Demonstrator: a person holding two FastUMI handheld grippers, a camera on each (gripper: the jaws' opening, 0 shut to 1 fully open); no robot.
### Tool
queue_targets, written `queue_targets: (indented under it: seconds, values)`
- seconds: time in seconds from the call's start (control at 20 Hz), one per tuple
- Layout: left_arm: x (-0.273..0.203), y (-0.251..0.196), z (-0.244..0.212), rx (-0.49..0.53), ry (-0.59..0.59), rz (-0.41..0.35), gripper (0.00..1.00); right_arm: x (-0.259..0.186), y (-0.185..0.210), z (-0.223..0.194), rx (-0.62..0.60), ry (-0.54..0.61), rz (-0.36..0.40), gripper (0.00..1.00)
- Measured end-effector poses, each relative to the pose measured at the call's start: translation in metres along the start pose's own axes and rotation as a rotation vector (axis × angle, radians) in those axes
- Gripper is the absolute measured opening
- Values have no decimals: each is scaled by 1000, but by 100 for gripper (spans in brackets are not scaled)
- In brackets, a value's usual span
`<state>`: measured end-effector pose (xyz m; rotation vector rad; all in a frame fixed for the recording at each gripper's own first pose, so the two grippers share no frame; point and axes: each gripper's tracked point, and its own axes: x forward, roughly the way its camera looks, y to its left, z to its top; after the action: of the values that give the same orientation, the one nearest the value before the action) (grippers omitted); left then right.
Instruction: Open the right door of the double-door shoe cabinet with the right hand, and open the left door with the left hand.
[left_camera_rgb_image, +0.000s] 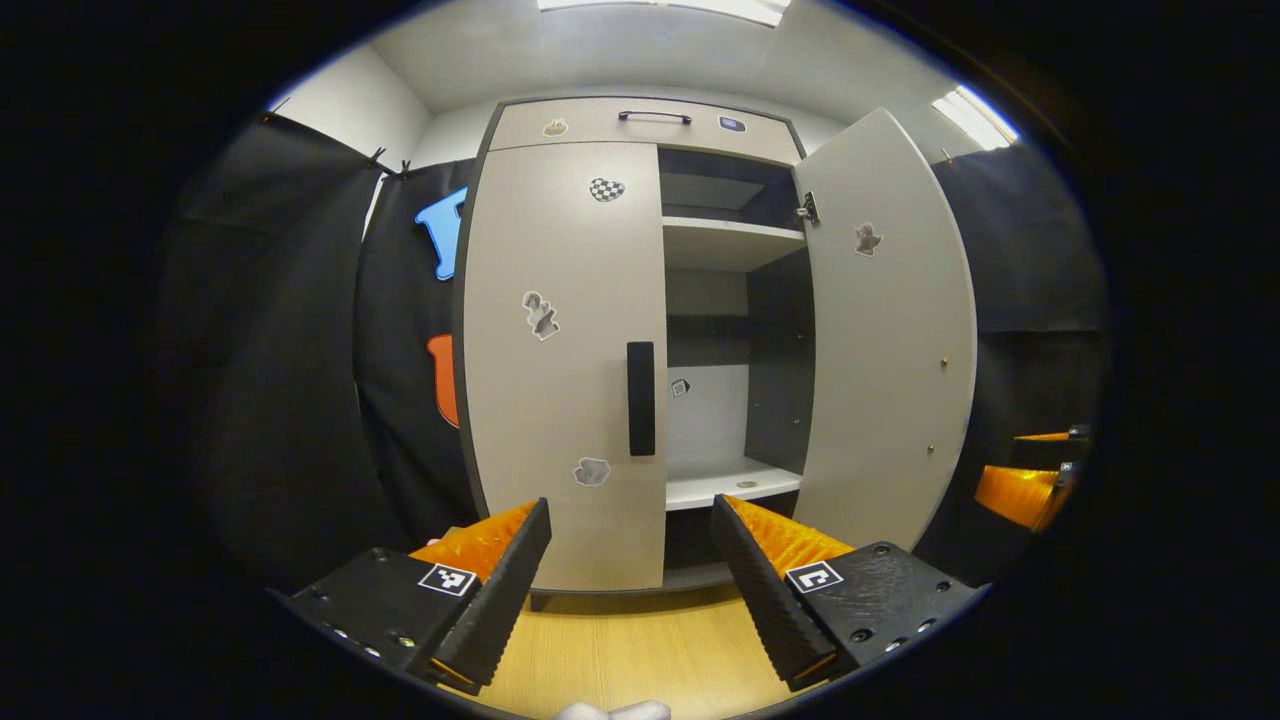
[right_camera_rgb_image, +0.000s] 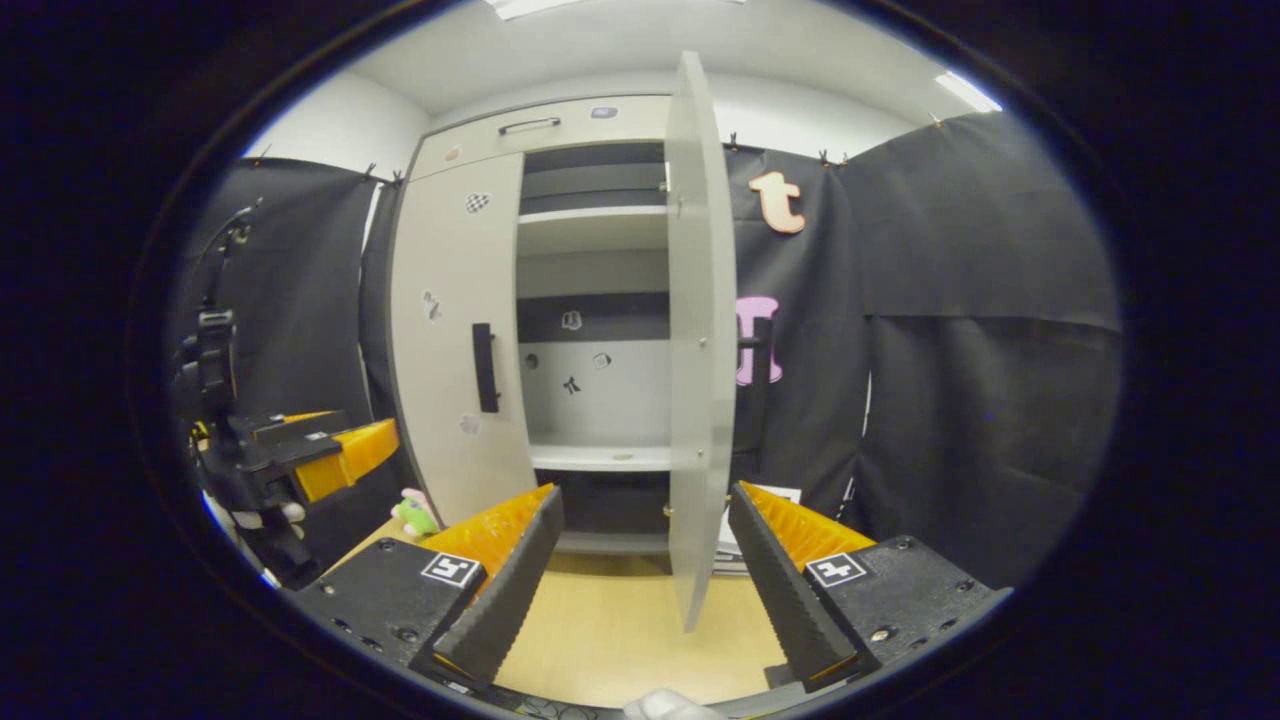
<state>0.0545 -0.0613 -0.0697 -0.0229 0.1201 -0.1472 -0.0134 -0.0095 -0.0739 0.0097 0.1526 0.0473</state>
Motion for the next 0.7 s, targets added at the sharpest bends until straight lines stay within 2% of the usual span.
queue_targets:
  seconds: [0.1,0.3,0.7]
  values:
    - [15,0,6,14,-17,4,96,0,12,-3,-6,8,12,100]
    - [58,-3,15,-22,-25,-3,96,2,26,-2,-21,7,13,100]
    - [152,-6,28,16,-72,18,96,2,10,16,-4,-5,-53,100]
